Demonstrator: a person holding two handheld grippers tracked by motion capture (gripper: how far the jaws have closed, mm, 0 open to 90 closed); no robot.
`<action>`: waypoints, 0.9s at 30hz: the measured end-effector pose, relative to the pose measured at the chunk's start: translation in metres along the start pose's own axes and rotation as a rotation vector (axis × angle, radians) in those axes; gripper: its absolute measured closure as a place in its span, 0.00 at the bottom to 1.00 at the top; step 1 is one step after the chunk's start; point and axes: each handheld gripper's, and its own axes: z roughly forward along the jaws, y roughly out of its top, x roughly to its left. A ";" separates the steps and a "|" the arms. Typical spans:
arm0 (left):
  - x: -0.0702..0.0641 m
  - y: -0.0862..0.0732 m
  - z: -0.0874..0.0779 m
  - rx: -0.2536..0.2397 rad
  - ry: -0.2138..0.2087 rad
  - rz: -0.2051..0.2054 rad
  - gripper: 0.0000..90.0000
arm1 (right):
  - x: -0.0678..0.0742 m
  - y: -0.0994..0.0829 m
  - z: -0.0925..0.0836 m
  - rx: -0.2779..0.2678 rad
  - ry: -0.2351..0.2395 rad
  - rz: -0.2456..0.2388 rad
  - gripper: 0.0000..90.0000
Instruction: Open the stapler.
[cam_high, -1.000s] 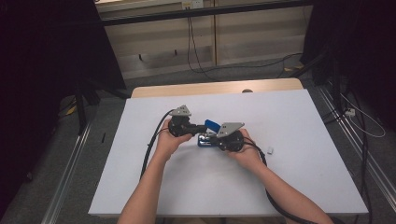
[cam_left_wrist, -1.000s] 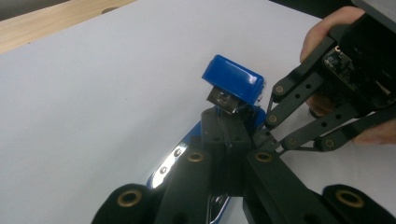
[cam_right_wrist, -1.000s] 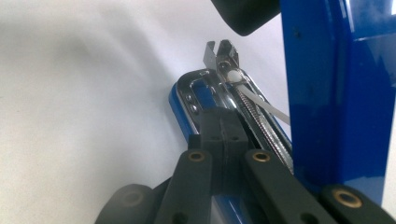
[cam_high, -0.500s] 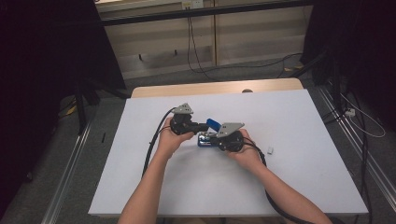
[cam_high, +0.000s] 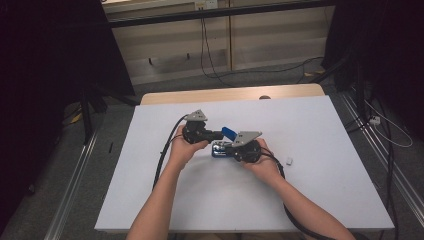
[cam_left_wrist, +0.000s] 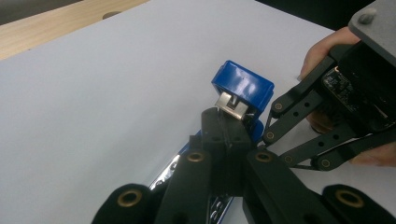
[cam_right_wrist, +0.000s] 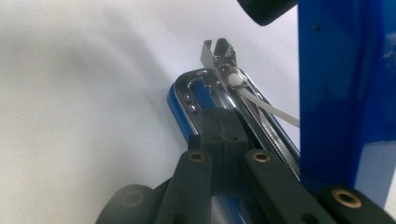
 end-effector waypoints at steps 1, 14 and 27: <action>0.000 0.000 0.000 0.003 -0.001 0.003 1.00 | 0.000 0.000 0.000 0.000 -0.003 0.004 1.00; 0.001 0.001 0.000 0.005 0.005 0.006 1.00 | 0.003 0.006 -0.008 -0.133 -0.048 0.112 1.00; 0.001 0.001 -0.003 0.013 0.021 0.021 1.00 | 0.011 0.009 0.002 -0.191 -0.137 0.183 1.00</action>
